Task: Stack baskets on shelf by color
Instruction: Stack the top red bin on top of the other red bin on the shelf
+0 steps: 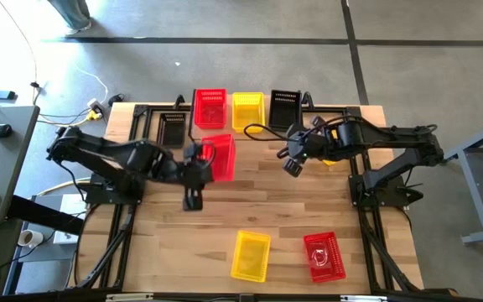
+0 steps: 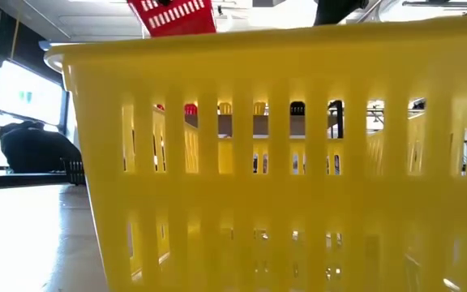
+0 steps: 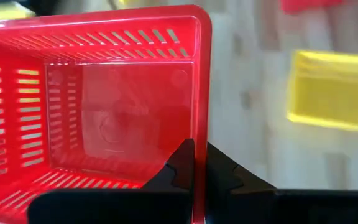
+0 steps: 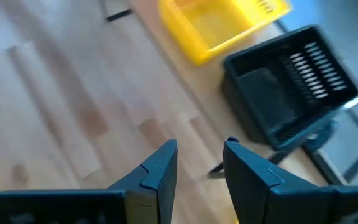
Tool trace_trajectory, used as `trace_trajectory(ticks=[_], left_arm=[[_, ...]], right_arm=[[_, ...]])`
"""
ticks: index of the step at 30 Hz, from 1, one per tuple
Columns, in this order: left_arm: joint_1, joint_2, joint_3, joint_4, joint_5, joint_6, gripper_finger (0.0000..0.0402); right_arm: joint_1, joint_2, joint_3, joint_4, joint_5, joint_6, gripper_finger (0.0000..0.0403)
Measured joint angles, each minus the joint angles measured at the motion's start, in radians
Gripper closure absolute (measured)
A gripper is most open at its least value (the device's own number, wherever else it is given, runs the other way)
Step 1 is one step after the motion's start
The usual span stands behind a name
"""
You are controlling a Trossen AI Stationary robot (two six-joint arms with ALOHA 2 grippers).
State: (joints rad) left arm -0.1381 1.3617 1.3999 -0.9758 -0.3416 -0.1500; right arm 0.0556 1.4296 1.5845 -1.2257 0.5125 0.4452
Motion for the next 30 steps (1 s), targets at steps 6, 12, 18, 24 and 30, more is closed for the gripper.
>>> trace_trajectory(ticks=[6, 12, 18, 24, 30], left_arm=[[0.139, 0.0, 0.078, -0.042, -0.088, 0.183, 0.0401], [0.306, 0.0, 0.09, -0.048, -0.091, 0.329, 0.0401], [0.475, 0.001, 0.09, -0.062, -0.026, 0.448, 0.0401], [0.61, 0.002, 0.09, -0.062, 0.121, 0.516, 0.0401], [0.675, 0.038, 0.09, -0.061, 0.209, 0.548, 0.0401]], right_arm=[[-0.055, 0.0, 0.0, -0.007, 0.093, -0.041, 0.0288], [-0.128, 0.0, 0.0, -0.007, 0.085, -0.114, 0.0288], [-0.204, 0.0, 0.0, 0.005, 0.082, -0.113, 0.0288], [-0.26, 0.0, 0.0, 0.013, 0.076, -0.113, 0.0288], [-0.288, 0.0, 0.0, 0.015, 0.033, -0.11, 0.0288]])
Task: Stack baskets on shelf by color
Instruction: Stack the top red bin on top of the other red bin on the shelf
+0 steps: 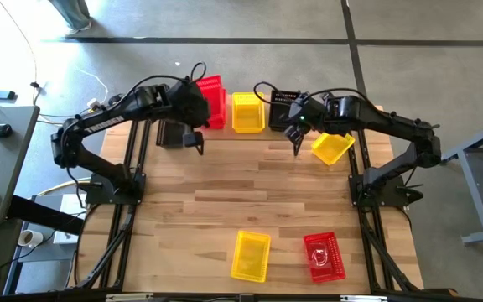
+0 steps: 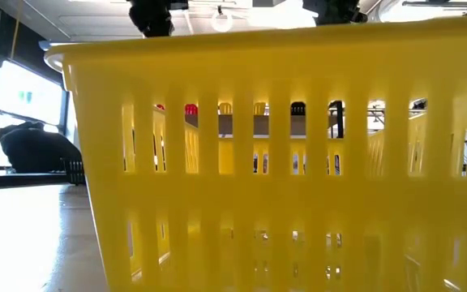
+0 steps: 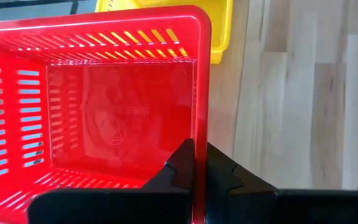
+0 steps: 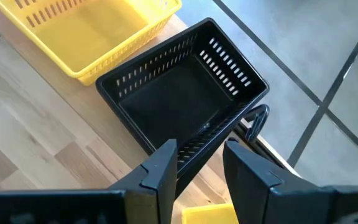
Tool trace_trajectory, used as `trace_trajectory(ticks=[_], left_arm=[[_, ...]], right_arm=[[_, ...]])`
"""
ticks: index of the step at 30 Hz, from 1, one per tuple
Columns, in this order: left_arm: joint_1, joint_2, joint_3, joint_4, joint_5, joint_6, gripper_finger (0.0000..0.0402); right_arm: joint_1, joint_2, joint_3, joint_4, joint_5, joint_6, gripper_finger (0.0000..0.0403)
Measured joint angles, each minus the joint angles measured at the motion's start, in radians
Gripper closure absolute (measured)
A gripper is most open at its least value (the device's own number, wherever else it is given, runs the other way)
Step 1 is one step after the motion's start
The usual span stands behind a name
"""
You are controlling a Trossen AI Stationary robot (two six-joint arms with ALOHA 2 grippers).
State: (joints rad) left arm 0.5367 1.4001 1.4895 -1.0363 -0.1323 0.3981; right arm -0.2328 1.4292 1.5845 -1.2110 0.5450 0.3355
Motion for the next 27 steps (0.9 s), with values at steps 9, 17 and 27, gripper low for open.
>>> trace_trajectory(ticks=[9, 17, 27], left_arm=[[0.007, 0.047, 0.0, -0.019, -0.03, 0.083, 0.0401], [0.029, 0.079, 0.0, -0.044, -0.036, 0.131, 0.0401], [0.04, 0.101, 0.0, -0.045, -0.028, 0.137, 0.0401]], right_arm=[[-0.003, 0.0, 0.0, 0.0, -0.029, 0.042, 0.0288], [-0.002, 0.0, 0.0, -0.005, -0.123, 0.118, 0.0288], [-0.002, 0.0, 0.0, -0.008, -0.162, 0.121, 0.0288]])
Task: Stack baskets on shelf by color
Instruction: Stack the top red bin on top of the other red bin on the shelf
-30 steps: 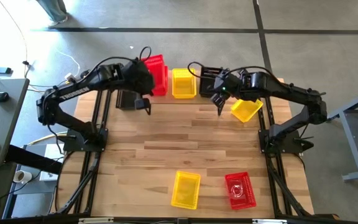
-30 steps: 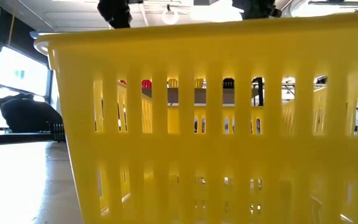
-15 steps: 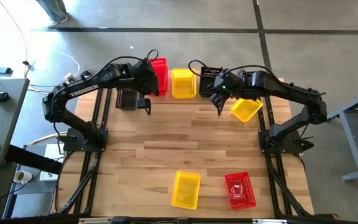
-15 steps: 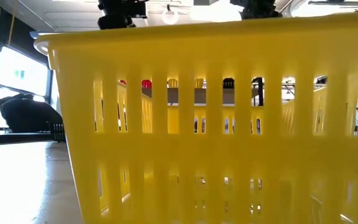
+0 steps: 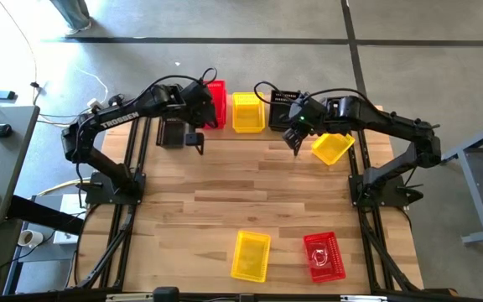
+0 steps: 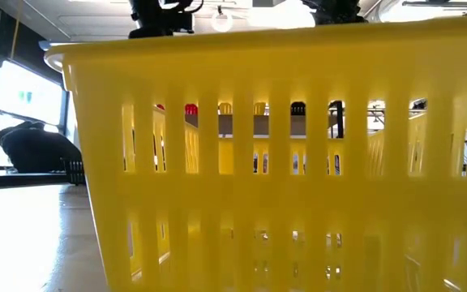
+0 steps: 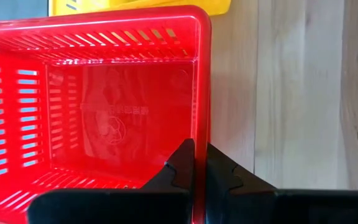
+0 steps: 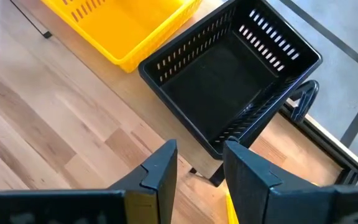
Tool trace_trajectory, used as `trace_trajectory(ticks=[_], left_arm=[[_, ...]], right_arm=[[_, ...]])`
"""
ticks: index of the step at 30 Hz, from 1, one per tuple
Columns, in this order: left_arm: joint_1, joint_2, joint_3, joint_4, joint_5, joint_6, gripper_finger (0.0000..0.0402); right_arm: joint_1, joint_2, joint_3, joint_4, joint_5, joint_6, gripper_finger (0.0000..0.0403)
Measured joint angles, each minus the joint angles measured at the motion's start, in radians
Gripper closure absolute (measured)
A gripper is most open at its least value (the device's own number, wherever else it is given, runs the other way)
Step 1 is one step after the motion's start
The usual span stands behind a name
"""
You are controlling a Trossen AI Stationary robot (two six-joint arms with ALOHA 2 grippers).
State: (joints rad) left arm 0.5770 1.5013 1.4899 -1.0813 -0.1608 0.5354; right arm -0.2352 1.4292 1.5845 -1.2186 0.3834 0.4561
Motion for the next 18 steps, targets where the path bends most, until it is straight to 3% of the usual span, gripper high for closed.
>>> trace_trajectory(ticks=[10, 18], left_arm=[[0.0, 0.0, 0.0, 0.0, -0.007, -0.025, 0.0399], [0.0, 0.0, 0.0, 0.003, -0.004, -0.026, 0.036]], right_arm=[[0.0, 0.0, 0.0, -0.073, -0.097, 0.108, 0.0288], [0.054, 0.0, 0.0, -0.178, -0.115, 0.196, 0.0288]])
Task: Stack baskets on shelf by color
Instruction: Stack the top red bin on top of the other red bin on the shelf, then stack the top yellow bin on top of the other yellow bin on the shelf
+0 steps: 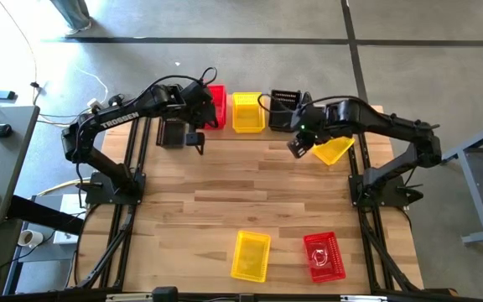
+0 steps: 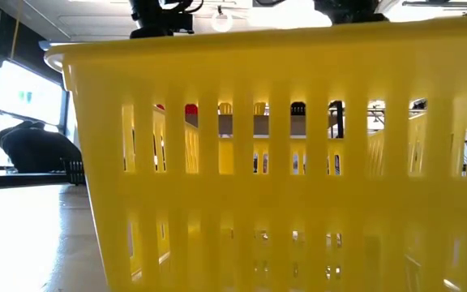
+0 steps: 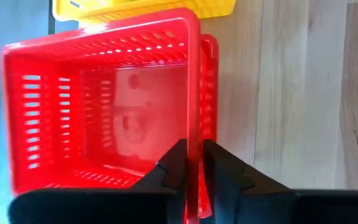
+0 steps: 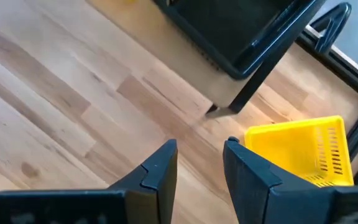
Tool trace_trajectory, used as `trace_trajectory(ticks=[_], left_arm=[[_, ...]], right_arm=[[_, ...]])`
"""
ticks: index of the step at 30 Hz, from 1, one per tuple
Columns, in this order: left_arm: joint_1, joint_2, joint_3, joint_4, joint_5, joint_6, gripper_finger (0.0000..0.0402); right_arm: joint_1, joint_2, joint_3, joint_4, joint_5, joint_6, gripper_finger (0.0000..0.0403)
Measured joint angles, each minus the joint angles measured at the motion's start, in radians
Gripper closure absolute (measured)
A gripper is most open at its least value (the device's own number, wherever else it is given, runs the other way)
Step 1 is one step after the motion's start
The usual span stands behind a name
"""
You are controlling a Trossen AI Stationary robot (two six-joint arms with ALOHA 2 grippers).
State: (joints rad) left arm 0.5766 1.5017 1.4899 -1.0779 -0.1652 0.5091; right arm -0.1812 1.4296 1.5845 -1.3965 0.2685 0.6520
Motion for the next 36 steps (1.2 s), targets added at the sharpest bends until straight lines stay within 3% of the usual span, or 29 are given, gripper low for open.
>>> trace_trajectory(ticks=[8, 16, 27, 36], left_arm=[[-0.002, 0.0, 0.0, 0.0, 0.005, 0.0, 0.0309], [-0.002, 0.0, 0.0, 0.0, 0.003, -0.011, 0.0261], [-0.002, 0.0, 0.009, -0.007, -0.07, -0.046, 0.0228], [-0.001, 0.0, 0.153, -0.007, -0.085, -0.054, 0.0224]], right_arm=[[0.096, -0.001, -0.011, -0.089, 0.036, 0.117, 0.0288], [0.157, -0.004, -0.129, -0.139, 0.049, 0.16, 0.0288], [0.151, -0.075, -0.388, -0.077, -0.018, 0.189, 0.0288], [0.069, -0.184, -0.595, 0.077, -0.041, 0.173, 0.0288]])
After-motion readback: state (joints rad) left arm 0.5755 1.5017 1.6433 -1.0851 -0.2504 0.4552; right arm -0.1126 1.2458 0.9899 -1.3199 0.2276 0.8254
